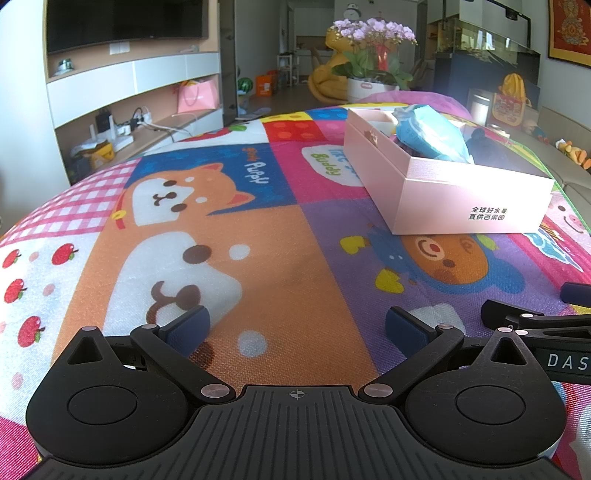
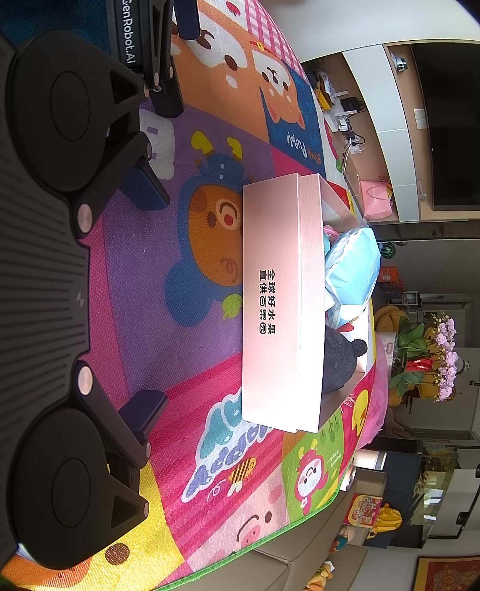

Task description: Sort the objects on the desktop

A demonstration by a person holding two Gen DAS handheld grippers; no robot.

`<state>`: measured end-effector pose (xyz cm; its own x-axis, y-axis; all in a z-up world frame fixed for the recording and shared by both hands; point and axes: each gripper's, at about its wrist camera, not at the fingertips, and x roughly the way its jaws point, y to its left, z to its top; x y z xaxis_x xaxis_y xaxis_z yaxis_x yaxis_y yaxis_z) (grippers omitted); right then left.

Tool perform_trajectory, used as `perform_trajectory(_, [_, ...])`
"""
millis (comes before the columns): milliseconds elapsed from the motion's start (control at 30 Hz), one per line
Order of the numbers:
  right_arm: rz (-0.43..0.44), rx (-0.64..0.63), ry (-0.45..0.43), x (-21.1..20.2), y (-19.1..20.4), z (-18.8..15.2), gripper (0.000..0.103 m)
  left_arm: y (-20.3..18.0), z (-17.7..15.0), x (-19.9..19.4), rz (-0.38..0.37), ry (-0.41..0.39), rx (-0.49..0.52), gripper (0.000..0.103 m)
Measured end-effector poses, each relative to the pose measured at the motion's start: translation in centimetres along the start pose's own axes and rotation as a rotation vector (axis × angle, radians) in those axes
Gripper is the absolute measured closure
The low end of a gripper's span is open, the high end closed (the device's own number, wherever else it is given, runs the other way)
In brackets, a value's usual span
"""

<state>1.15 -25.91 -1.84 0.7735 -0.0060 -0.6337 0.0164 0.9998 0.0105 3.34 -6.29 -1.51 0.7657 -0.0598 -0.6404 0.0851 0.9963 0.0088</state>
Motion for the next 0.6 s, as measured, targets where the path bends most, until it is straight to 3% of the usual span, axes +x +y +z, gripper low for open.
perform_trajectory(600, [-0.001, -0.001, 0.000, -0.02, 0.02, 0.00, 0.000, -0.28, -0.03, -0.39, 0.013, 0.034, -0.007, 0.000])
